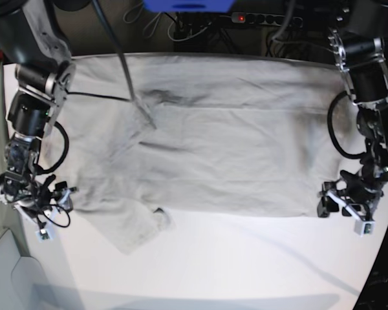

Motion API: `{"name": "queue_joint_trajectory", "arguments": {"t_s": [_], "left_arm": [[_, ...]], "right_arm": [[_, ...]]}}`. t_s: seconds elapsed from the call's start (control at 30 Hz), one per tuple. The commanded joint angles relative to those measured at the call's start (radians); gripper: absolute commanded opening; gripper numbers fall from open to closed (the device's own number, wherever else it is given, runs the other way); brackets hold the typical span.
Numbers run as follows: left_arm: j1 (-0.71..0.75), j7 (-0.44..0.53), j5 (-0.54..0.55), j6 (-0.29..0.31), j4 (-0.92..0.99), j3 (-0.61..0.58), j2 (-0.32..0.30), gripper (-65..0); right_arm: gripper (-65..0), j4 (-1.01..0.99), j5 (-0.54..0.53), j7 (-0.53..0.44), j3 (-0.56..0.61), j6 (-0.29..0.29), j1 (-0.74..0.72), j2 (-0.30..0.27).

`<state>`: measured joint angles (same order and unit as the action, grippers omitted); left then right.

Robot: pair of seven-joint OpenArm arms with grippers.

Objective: Layout the t-shirt on the table in an organized manner, then fold the t-shirt properly
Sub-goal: 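Release the shirt and move both grippers to the hem edge, then grasp the hem corners of the shirt with both grippers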

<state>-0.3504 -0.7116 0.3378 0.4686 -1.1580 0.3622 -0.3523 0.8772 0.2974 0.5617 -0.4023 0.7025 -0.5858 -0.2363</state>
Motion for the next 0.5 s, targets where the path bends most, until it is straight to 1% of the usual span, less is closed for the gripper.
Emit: {"name": "queue_joint_trajectory", "arguments": {"t_s": [0.0,0.07,0.1,0.23,0.33,0.47], "left_arm": [[-0.042,0.042,0.004,-0.003,0.026,-0.005,-0.023,-23.4],[-0.072,0.089,0.004,-0.003,0.103,-0.033,-0.023,-23.4],[-0.091,0.109,0.002,-0.005,0.137,-0.042,-0.023,-23.4],[-0.128,0.157,0.002,-0.003,0.243,-0.056,-0.024,-23.4],[-0.126,0.172,0.002,-0.003,0.260,-0.056,-0.026,-23.4],[-0.121,0.172,0.002,-0.003,0.263,-0.055,-0.027,-23.4]], "right_arm": [[-29.8,-0.052,0.000,-0.058,-0.004,-0.004,-0.052,-0.028],[-29.8,-0.171,0.000,-0.150,-0.004,-0.004,-0.099,-0.036],[-29.8,-0.223,0.000,-0.187,-0.004,-0.004,-0.119,-0.051],[-29.7,-0.385,0.000,-0.297,-0.004,-0.004,-0.167,-0.079],[-29.7,-0.451,0.000,-0.354,-0.004,-0.004,-0.170,-0.094],[-29.7,-0.491,0.000,-0.385,-0.004,-0.004,-0.147,-0.096]]}}
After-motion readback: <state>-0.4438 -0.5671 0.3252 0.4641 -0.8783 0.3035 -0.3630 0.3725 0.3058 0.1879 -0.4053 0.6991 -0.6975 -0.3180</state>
